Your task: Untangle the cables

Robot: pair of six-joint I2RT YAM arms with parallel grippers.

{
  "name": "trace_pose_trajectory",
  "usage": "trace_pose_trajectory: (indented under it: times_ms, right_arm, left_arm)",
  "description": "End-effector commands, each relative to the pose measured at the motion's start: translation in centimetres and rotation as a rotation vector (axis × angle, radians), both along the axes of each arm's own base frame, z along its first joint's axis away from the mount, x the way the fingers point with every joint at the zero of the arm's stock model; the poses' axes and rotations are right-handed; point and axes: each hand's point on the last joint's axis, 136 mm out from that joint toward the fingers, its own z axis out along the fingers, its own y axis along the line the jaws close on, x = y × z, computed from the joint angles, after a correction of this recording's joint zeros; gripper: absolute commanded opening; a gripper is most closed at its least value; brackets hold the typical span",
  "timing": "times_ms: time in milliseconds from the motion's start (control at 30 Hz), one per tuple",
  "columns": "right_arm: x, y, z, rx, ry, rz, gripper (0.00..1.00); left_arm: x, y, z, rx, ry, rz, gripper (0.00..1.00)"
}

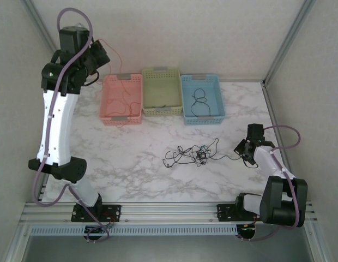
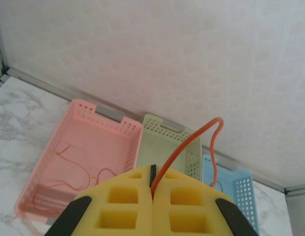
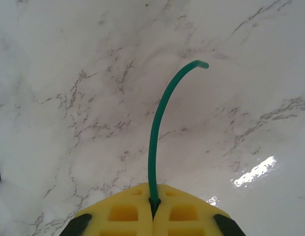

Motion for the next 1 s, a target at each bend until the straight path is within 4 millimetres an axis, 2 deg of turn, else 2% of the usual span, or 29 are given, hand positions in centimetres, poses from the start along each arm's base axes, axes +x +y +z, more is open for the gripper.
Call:
trace_pose_trajectory:
  times_ms: [0,100,267,467,567,667,767,967]
  right_arm:
    - [-0.2,-0.1,-0.4,-0.002,0.009,0.007,0.00]
    - [-0.2,-0.1,-0.4,-0.004,0.009,0.008,0.00]
    - [-0.3,-0.1,-0.4,-0.005,0.010,0.006,0.00]
    - [-0.3,-0.1,-0.5,-0.004,0.014,0.005,0.00]
    - [-0.3,-0.2,-0.5,-0.004,0.012,0.004,0.00]
    - [-0.3,-0.1,-0.5,-0.004,0.010,0.005,0.00]
    - [-0.3,-0.2,-0.5,-0.006,0.013,0.004,0.00]
    - [-0.3,-0.1,-0.4,-0.004,0.003,0.003,0.00]
  left_arm:
    - [0.6,0.0,1.3,-0.014,-0.038,-0.042,0.00]
    - [1.5,-0.2,2.7,-0.068,-0.088,-0.072,0.00]
    - [3.5,-0.5,3.2,-0.087,-0.132,-0.104,0.00]
    - [6.2,0.8,1.9,-0.135,-0.122,-0.082,0.00]
    - [7.8,1.3,0.4,-0.138,-0.097,-0.074,0.00]
    - [9.6,1.3,-2.6,-0.119,-0.030,-0.077,0.00]
    - [11.1,0.8,-7.5,-0.122,0.101,-0.093,0.00]
    - [13.0,-0.8,-21.5,-0.177,0.423,-0.102,0.05]
